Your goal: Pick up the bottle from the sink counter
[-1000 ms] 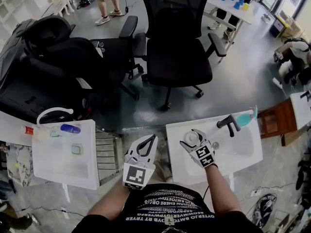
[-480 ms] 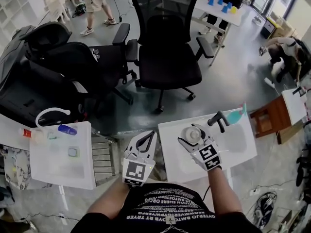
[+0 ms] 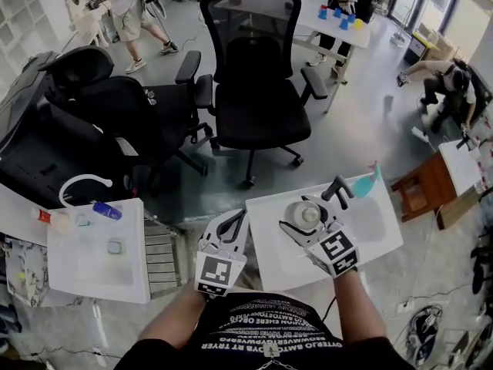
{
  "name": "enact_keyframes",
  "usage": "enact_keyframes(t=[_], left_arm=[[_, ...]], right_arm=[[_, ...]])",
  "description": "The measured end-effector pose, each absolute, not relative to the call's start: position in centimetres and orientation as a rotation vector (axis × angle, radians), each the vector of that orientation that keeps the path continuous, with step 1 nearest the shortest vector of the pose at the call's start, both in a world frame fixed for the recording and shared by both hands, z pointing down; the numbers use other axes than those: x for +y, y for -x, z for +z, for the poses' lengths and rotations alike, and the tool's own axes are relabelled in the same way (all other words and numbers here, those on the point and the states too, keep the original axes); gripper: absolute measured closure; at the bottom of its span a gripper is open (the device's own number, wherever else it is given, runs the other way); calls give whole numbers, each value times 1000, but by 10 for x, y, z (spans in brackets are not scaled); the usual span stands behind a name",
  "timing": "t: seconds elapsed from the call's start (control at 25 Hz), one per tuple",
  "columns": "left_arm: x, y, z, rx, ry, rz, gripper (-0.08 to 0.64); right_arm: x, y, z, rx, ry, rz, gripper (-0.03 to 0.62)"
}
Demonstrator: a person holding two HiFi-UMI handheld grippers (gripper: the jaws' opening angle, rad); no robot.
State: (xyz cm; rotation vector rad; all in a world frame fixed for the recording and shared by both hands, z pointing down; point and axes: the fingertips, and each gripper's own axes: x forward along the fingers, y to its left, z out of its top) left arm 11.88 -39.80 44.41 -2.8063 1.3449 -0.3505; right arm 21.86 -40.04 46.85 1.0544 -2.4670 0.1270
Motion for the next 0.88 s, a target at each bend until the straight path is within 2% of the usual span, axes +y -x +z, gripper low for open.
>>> enact_keyframes(t=[0.88], left_arm=[[-333,-141,421,1330,2755,-335,558]], right_arm=[[-337,-231,433,-2505,-1051,32,258]])
